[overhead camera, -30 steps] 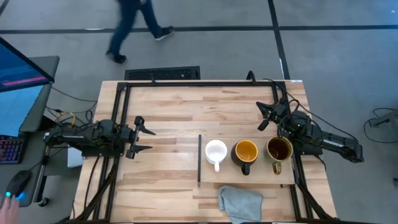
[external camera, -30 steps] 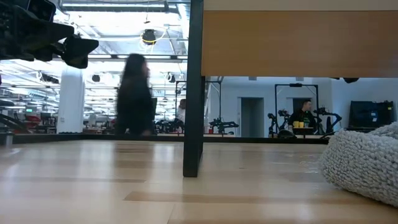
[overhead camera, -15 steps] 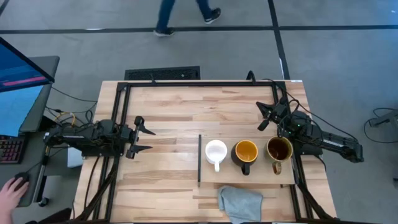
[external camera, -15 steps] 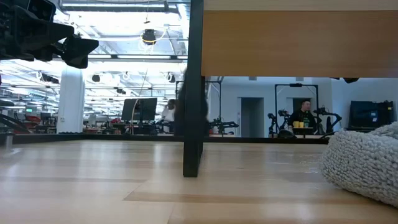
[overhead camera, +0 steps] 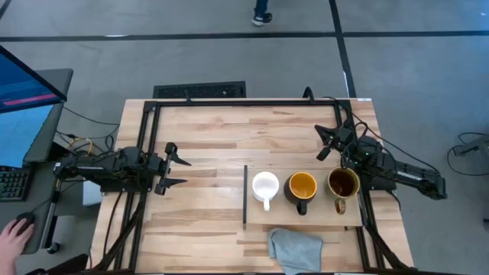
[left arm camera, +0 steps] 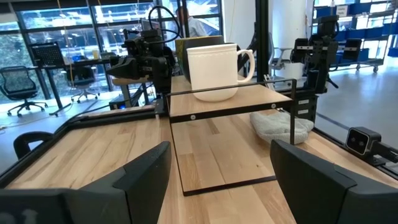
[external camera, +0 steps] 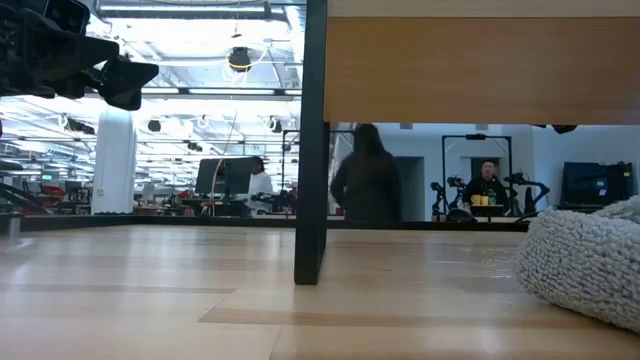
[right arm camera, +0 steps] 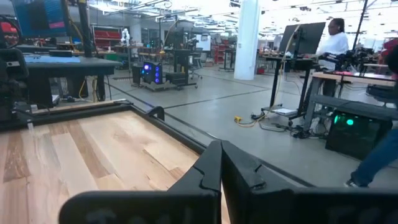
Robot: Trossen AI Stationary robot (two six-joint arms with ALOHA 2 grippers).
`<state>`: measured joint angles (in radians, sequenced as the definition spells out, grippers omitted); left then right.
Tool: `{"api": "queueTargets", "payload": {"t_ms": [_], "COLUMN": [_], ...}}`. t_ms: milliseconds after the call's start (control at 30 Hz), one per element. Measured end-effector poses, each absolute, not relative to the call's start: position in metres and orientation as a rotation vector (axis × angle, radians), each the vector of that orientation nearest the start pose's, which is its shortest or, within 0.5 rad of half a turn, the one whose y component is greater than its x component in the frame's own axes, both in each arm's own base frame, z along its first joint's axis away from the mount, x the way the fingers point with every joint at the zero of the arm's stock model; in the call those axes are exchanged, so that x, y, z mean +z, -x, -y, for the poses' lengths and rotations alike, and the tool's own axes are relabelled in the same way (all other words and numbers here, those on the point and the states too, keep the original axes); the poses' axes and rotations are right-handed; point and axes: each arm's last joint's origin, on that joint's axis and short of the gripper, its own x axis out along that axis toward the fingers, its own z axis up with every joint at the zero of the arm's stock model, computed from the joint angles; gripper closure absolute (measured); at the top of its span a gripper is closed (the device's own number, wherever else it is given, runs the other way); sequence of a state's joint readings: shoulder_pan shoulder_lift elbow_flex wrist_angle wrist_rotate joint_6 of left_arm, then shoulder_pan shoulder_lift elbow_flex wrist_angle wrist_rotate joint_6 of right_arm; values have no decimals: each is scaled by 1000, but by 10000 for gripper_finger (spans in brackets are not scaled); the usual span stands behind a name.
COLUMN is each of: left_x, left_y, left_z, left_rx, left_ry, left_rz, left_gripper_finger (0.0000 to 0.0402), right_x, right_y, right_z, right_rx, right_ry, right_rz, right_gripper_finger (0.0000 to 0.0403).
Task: Stack small to large cups/mugs on shelf
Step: Return to Home Position
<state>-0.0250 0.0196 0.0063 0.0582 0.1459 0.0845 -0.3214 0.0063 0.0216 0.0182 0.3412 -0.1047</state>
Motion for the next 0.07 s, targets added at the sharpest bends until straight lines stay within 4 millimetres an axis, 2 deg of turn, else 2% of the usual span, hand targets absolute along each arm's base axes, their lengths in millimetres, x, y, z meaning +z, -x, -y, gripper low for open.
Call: {"api": "queueTargets", "payload": {"t_ms": [67], "left_x": [170], "left_y": [-98], "left_z": [7], "left_rx": [-169], "left_ry": [-88], "left_rz": [52], "left_gripper_finger": [136], "right_x": [172], "right_y": [-87], "right_z": [39], "right_rx": [-664], "right_ry": [100], "right_rz": [0], "right_gripper_finger": [374]}}
